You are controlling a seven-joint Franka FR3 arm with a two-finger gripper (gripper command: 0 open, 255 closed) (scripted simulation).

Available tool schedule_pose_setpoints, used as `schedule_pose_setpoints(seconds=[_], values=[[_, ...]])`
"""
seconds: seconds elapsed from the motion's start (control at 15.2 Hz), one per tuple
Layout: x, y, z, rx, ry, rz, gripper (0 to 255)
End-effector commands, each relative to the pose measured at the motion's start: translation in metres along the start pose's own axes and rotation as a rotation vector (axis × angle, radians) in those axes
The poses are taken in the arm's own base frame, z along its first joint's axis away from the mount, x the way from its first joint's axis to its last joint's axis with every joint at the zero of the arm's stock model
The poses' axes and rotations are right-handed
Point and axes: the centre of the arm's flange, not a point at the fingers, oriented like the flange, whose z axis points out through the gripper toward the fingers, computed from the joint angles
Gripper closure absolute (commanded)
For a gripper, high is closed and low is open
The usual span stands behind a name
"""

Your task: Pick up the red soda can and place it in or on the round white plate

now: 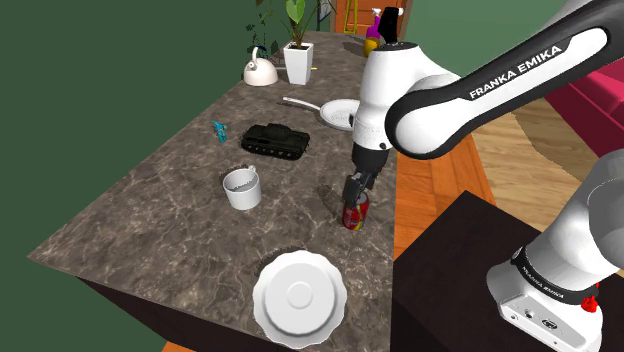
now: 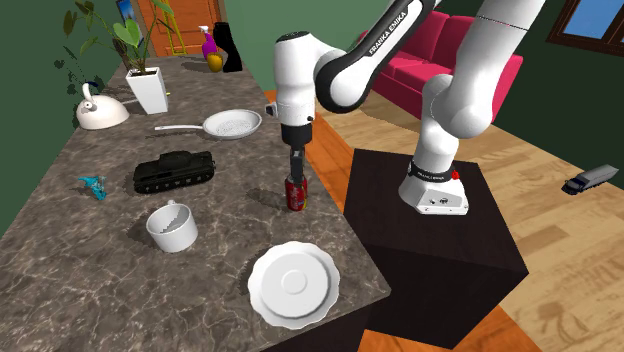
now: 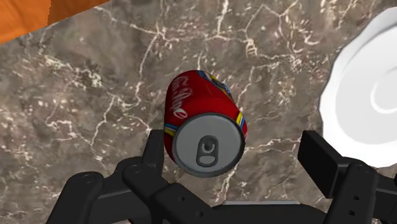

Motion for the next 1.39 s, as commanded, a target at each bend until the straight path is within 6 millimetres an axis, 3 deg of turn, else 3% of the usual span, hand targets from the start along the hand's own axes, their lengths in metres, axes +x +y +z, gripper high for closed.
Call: schedule_pose_setpoints(seconds=[0.0, 0.33, 0.79, 0.86, 1.32], values=[[0.001, -0.001, 0.011, 0.001, 0.001, 0.0, 0], [0.001, -0.001, 0.035, 0.001, 0.001, 0.0, 0], [0.001, -0.001, 0.035, 0.001, 0.001, 0.0, 0], [0.001, -0.001, 0.035, 0.001, 0.001, 0.0, 255], [0.001, -0.001, 0.035, 0.001, 0.001, 0.0, 255]])
